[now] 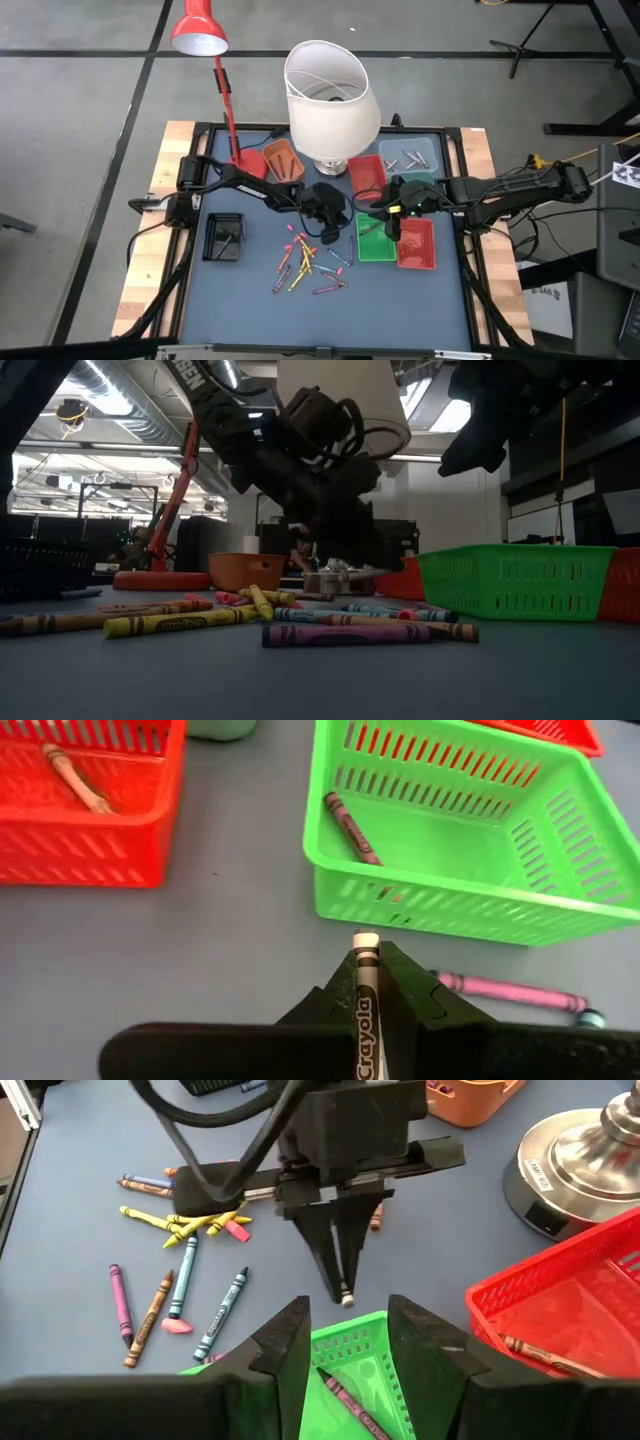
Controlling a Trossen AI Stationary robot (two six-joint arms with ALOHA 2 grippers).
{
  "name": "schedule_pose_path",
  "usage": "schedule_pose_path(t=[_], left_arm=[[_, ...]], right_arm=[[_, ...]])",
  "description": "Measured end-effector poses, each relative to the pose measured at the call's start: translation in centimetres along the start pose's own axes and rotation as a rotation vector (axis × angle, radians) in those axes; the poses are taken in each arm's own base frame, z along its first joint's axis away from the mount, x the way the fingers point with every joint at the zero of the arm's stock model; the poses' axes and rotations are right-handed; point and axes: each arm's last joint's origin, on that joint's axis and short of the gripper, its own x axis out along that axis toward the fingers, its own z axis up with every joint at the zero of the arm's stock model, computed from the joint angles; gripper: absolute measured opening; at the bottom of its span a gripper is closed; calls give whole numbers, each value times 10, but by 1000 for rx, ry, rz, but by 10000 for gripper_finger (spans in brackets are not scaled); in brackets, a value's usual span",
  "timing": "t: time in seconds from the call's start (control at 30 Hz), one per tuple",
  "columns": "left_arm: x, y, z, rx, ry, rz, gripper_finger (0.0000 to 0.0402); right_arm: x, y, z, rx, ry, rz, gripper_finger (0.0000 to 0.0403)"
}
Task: Sort crayons
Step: Put the gray crayon into the transparent bin
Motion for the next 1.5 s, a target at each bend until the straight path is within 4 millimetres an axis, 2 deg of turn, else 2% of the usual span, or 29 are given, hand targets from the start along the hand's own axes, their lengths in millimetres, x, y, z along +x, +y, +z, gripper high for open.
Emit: schedule_pose_path(t=[0.2, 0.4, 0.57, 0.87, 1.1, 1.5], left_arm=[[-12, -14, 12, 12, -34, -27, 4], [-39, -28, 38, 33, -138, -31, 4], [-57, -32, 56, 33, -246, 14, 4], [-83, -41, 86, 43, -479, -26, 4], [-92, -45, 99, 60, -640, -62, 4], [-98, -47, 106, 65, -733, -85, 5]], right_arm=[[0, 0, 0, -1, 2, 0, 134], [0, 0, -1, -5, 9, -2, 134], [0, 0, 0, -14, 1, 0, 134], [-1, 5, 17, -120, -177, 45, 134], [-3, 8, 26, -159, -278, 63, 134], [-9, 12, 41, -212, -448, 83, 134]])
